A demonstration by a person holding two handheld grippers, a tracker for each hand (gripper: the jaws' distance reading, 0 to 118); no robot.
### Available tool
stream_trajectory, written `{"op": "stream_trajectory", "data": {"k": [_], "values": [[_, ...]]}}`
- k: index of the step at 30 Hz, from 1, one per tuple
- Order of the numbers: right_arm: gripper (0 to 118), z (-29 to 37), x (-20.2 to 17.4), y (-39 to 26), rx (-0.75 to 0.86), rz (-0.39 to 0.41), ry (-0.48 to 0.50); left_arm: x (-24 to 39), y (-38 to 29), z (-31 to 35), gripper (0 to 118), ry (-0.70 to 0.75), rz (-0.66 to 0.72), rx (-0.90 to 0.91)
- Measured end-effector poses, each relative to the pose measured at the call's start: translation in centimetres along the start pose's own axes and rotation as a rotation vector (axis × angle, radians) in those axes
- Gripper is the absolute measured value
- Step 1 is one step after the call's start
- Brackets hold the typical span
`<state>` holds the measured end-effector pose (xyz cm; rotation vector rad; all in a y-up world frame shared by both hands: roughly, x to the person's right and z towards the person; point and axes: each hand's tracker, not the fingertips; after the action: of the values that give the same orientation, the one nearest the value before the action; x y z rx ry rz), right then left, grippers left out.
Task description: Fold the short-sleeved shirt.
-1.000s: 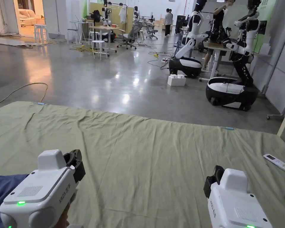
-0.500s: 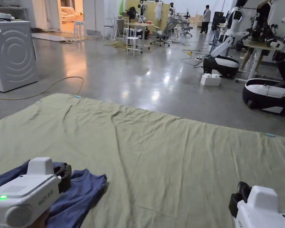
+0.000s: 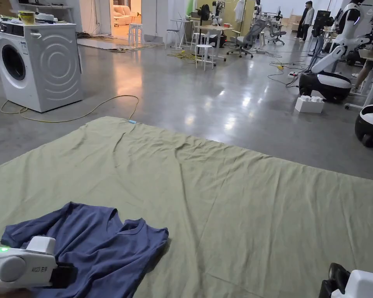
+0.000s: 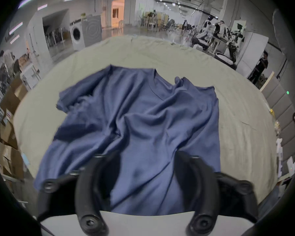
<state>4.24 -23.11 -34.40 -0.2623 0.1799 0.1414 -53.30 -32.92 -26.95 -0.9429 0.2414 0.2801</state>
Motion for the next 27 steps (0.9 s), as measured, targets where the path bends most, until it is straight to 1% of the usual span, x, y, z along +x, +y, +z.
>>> {"op": "stream_trajectory", "data": {"k": [1, 3, 5, 6, 7, 10, 12, 13, 14, 17, 18, 20, 21, 25, 27], "values": [[2, -0.1, -0.1, -0.2, -0.006, 0.005, 0.000, 0.1, -0.3, -0.3, 79, -0.031, 0.011, 0.003], [2, -0.3, -0.1, -0.6, -0.019, 0.007, -0.001, 0.5, -0.6, -0.9, 82, -0.100, 0.026, 0.022], [2, -0.5, -0.1, -0.8, -0.032, 0.006, -0.001, 1.1, -0.9, -1.9, 86, -0.116, 0.029, 0.015], [2, -0.5, -0.2, -0.9, -0.037, 0.008, -0.003, 1.6, -1.0, -2.6, 86, -0.100, 0.018, 0.008], [2, -0.5, -0.2, -1.1, -0.041, 0.011, -0.003, 2.0, -1.2, -3.3, 86, -0.025, -0.017, -0.020], [2, -0.5, -0.3, -1.2, -0.049, 0.024, -0.005, 2.0, -1.7, -4.5, 86, 0.120, -0.075, -0.066], [2, -0.5, -0.3, -1.3, -0.055, 0.031, -0.008, 3.8, -2.4, -5.8, 86, 0.117, -0.092, -0.042], [2, -0.5, -0.3, -1.3, -0.056, 0.032, -0.011, 4.0, -2.3, -5.7, 83, 0.135, -0.106, -0.026], [2, -0.5, -0.3, -1.4, -0.058, 0.032, -0.015, 4.4, -2.4, -5.7, 77, 0.143, -0.106, -0.031], [2, -0.6, -0.4, -1.6, -0.063, 0.025, -0.018, 5.1, -2.6, -5.7, 69, 0.147, -0.153, -0.010], [2, -0.6, -0.5, -1.8, -0.065, 0.026, -0.017, 5.4, -2.6, -5.7, 57, 0.139, -0.166, 0.000], [2, -0.5, -0.6, -2.0, -0.069, 0.030, -0.013, 6.2, -2.6, -5.4, 16, 0.129, -0.187, 0.010], [2, -0.5, -0.7, -2.1, -0.071, 0.032, -0.011, 6.5, -2.6, -5.6, 10, 0.143, -0.188, 0.008], [2, -0.2, -0.8, -2.3, -0.079, 0.040, -0.006, 6.1, -1.8, -5.4, 6, 0.132, -0.169, 0.001], [2, -0.2, -0.6, -2.4, -0.078, 0.042, -0.009, 5.6, -1.5, -4.3, 6, 0.085, -0.130, 0.061]]}}
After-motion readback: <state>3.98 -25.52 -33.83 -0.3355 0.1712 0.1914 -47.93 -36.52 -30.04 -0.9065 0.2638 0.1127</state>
